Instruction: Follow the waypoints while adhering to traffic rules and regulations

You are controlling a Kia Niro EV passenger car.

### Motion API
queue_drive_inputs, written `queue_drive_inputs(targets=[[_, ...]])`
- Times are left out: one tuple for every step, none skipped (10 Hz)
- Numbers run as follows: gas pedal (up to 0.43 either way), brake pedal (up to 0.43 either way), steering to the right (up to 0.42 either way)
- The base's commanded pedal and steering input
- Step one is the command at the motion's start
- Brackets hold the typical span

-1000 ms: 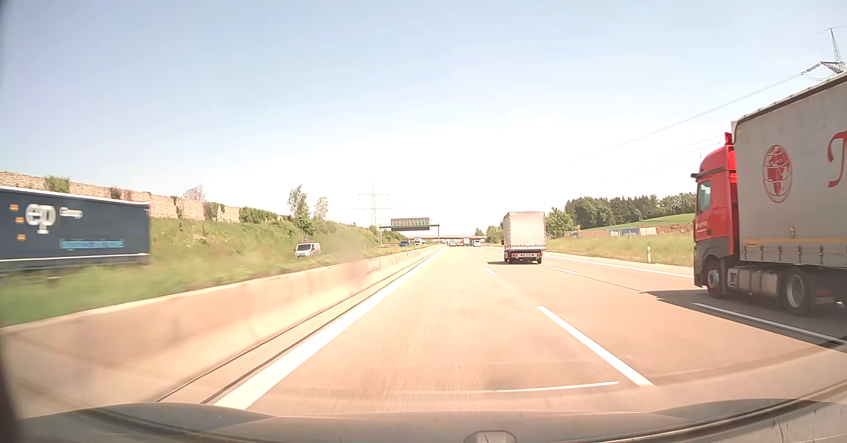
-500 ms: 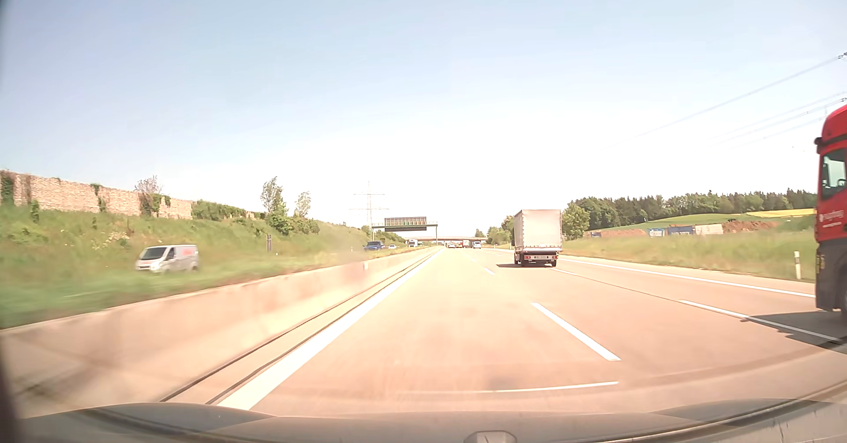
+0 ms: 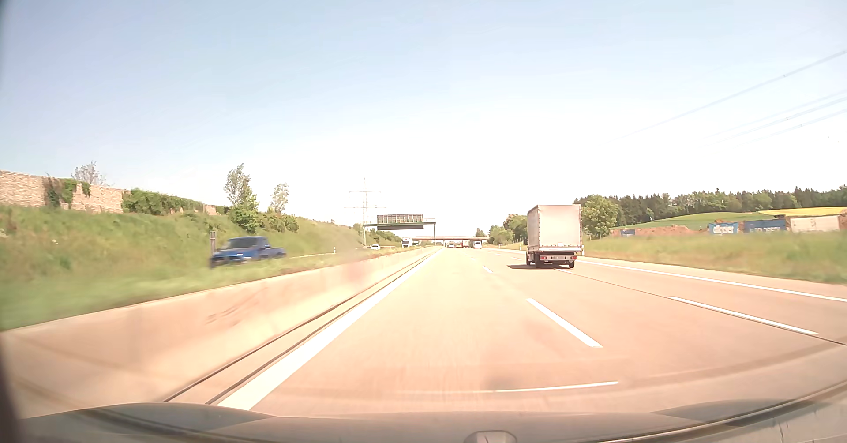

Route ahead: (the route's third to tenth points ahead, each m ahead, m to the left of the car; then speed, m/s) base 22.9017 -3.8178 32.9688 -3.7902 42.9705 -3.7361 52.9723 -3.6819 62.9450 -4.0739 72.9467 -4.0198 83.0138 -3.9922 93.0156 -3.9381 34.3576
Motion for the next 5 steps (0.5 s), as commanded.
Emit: queue_drive_inputs(targets=[[0.331,0.0,0.0],[0.331,0.0,0.0],[0.331,0.0,0.001],[0.331,0.0,0.001],[0.331,0.0,0.001]])
